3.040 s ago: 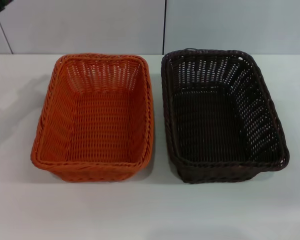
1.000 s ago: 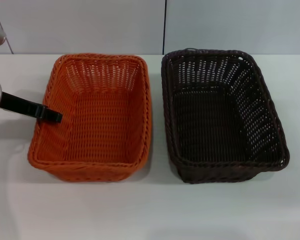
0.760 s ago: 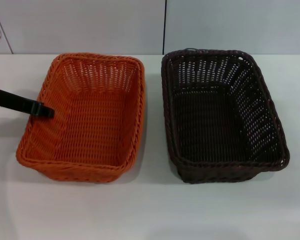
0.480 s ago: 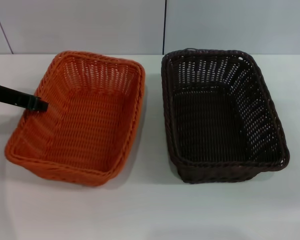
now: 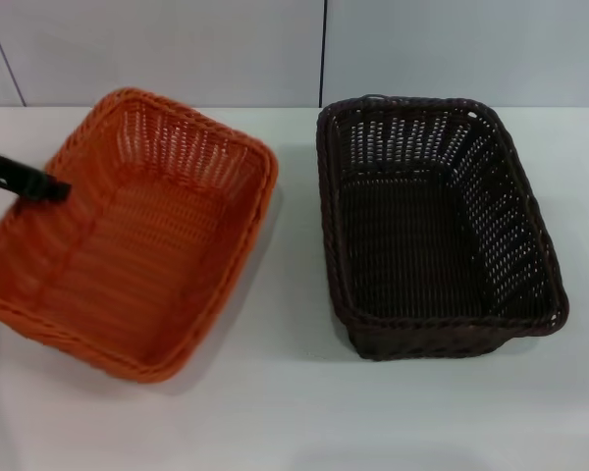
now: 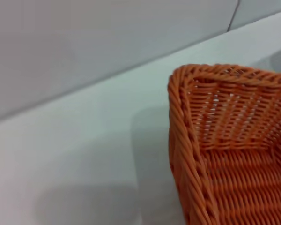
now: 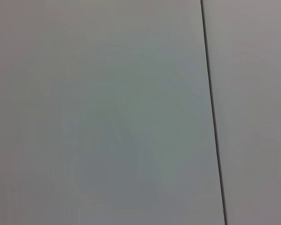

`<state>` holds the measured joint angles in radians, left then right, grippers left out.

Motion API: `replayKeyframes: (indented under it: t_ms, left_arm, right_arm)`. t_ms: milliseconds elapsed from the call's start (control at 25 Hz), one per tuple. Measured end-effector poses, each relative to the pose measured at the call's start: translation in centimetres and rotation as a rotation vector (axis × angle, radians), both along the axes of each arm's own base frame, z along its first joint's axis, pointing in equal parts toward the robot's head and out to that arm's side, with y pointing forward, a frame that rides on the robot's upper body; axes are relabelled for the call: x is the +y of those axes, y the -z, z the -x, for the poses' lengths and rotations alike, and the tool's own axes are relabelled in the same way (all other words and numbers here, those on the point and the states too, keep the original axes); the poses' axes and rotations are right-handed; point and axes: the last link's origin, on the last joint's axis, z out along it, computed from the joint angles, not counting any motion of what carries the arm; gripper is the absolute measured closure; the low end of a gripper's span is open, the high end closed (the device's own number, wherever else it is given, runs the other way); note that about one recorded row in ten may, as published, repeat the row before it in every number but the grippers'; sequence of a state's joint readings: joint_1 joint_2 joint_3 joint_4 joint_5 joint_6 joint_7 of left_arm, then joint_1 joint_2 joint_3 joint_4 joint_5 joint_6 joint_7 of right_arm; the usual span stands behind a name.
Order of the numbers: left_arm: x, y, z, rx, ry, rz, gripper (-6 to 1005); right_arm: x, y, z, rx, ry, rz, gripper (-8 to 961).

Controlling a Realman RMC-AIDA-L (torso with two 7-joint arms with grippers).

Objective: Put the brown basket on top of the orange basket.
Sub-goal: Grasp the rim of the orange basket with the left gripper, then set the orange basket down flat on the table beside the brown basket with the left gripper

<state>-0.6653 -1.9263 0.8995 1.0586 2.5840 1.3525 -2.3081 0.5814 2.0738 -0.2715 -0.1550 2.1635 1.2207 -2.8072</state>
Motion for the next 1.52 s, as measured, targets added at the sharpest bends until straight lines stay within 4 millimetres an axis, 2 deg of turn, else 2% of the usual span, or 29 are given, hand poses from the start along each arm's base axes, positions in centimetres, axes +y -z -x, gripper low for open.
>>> replayKeyframes:
  t_ms: [280, 320, 480, 560, 760, 800, 920, 1080, 1120, 1240, 1280, 1400, 1520]
  left_arm:
    - [0.0, -0.5, 0.0, 0.102, 0.128, 0.067, 820]
    - [-0.2, -0.9, -0.4, 0.139, 0.191, 0.106, 820]
    - [-0.3, -1.3, -0.8, 0.176, 0.267, 0.145, 820]
    - [-0.4, -0.6, -1.5, 0.19, 0.364, 0.192, 820]
    - [-0.3, 0.2, -2.0, 0.182, 0.398, 0.214, 819]
    - [0.0, 2.1, -3.5, 0.153, 0.44, 0.237, 819]
    - [-0.1, 4.7, -5.1, 0.144, 0.477, 0.267, 819]
    - [-0.1, 6.2, -6.3, 0.17, 0.519, 0.272, 820]
    - [-0.3, 7.9, -7.6, 0.179, 0.561, 0.31, 820]
    - [-0.4, 9.1, -8.3, 0.186, 0.59, 0.326, 820]
    - [-0.4, 10.3, -8.9, 0.198, 0.619, 0.343, 820]
    - [-0.4, 11.2, -9.3, 0.199, 0.628, 0.364, 820]
    - [-0.4, 11.2, -9.3, 0.199, 0.628, 0.364, 819]
  right_arm:
    - [0.0, 0.0, 0.0, 0.001, 0.002, 0.0, 316]
    - [0.0, 0.0, 0.0, 0.001, 0.002, 0.0, 316]
    - [0.0, 0.0, -0.1, 0.001, 0.003, 0.0, 316]
    - [0.0, 0.0, -0.1, 0.001, 0.004, 0.0, 316]
    - [-0.1, 0.0, -0.1, 0.001, 0.005, -0.001, 316]
    - [-0.1, 0.0, -0.2, 0.002, 0.006, -0.001, 316]
    - [-0.2, 0.0, -0.3, 0.002, 0.009, -0.001, 316]
    - [-0.4, 0.0, -0.4, 0.003, 0.009, -0.003, 316]
    - [-0.4, 0.0, -0.4, 0.003, 0.01, -0.003, 316]
    - [-0.5, 0.1, -0.5, 0.004, 0.01, -0.003, 316]
    - [-0.6, 0.1, -0.5, 0.005, 0.011, -0.003, 316]
    - [-0.7, 0.3, -0.6, 0.01, 0.013, 0.001, 316]
    - [-0.9, 0.4, -0.7, 0.013, 0.017, 0.003, 316]
